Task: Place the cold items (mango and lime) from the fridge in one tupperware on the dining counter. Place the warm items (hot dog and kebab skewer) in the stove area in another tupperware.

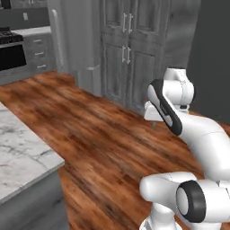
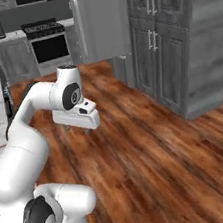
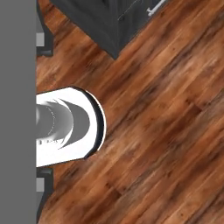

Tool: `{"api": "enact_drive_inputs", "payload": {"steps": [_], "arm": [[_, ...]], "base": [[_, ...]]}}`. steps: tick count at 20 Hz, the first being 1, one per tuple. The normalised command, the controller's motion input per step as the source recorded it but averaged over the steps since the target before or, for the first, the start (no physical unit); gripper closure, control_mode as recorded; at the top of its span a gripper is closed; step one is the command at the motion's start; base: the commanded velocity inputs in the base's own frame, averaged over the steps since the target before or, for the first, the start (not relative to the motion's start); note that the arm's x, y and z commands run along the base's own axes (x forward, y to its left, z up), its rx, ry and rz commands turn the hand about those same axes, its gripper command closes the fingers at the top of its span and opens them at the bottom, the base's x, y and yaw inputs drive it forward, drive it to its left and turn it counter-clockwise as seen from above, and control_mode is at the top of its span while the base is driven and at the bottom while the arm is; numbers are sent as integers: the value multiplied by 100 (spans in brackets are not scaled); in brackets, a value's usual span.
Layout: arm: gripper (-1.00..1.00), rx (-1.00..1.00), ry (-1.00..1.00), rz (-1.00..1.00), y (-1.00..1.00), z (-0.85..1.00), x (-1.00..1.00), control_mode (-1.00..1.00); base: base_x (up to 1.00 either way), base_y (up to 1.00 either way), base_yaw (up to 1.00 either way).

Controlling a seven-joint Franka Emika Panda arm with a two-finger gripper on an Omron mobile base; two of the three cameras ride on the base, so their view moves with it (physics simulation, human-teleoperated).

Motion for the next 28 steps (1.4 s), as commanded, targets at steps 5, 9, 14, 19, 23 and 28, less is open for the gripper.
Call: {"api": "enact_drive_inputs", "payload": {"steps": [5,9,14,19,23,28], "arm": [[-100,0,0,0,0,0,0,100],[-100,0,0,0,0,0,0,100],[-100,0,0,0,0,0,0,100],[-100,0,0,0,0,0,0,100],[-100,0,0,0,0,0,0,100],[-100,0,0,0,0,0,0,100]], "base": [[50,-49,76],[61,-62,65],[81,-84,45],[95,-82,6],[100,-18,0],[100,0,0]]}}
